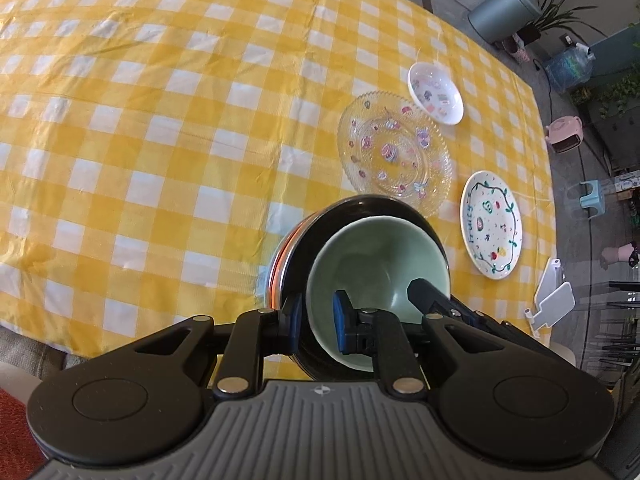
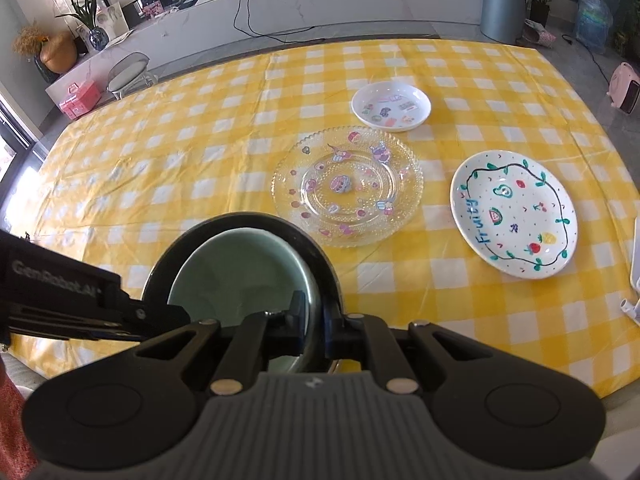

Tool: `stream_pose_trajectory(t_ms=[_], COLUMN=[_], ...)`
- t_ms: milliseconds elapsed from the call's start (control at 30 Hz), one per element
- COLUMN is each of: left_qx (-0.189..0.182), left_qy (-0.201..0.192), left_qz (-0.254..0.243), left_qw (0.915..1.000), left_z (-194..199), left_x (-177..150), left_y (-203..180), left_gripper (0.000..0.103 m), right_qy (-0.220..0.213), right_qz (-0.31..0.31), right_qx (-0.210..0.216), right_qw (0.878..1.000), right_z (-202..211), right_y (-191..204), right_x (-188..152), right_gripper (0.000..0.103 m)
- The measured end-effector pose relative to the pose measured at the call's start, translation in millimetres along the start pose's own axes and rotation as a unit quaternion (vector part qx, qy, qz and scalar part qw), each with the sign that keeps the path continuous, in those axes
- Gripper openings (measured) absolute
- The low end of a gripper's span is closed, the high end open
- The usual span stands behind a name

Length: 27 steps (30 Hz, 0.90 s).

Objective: Organize plates and bowls
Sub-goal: 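Lower the pale green bowl into the blue steel bowl with both grippers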

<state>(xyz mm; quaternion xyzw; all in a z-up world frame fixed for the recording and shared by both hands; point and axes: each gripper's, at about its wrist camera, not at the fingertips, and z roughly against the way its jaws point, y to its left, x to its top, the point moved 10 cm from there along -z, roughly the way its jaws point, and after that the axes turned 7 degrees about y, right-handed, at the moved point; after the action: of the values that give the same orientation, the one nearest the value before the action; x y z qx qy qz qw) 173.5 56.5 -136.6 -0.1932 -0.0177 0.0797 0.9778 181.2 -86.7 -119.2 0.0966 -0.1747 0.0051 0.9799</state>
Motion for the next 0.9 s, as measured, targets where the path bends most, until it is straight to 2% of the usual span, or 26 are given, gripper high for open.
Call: stream_pose_trajectory(t_ms=[167,333,567,800,900], left_qx=[-0.009,-0.007,-0.008,-0.004,-0.005], left_qy=[-0.004,-0.011,-0.025,-0.035,-0.036], left_qz=[-0.003,-0.009,-0.014,-0.025,-0.023], left_qw=[0.9999,0.9999,0.9996,0.9991,0.9991], left_z=[3.5,6.5,12.2,14.8,14.9], left_x=[-2.3,-3.7,-3.2,-2.9,-2.8], left_y=[-2.2,-4.8,-8.4,-12.3,-12.7], left_gripper=[0.018,0.018,0.018,0.018,0.018], right_qy=[-0.004,-0.003,-0.013,-0.019,-0.005], right_qz=[0.003,-0.007,-0.018,-0.024,-0.032], right_qx=[-0.004,0.008,0.021,0.026,0.029], right_qw=[1.0,1.0,1.0,0.999,0.999], right_z=[1.8,5.4,13.5,13.3,6.2], right_y=[0.3,0.0,-0.4,-4.5,-6.1], right_x=[1.5,2.4,3.2,2.3,-0.7], right_gripper=[0.008,0.013,0.013,0.005,0.003])
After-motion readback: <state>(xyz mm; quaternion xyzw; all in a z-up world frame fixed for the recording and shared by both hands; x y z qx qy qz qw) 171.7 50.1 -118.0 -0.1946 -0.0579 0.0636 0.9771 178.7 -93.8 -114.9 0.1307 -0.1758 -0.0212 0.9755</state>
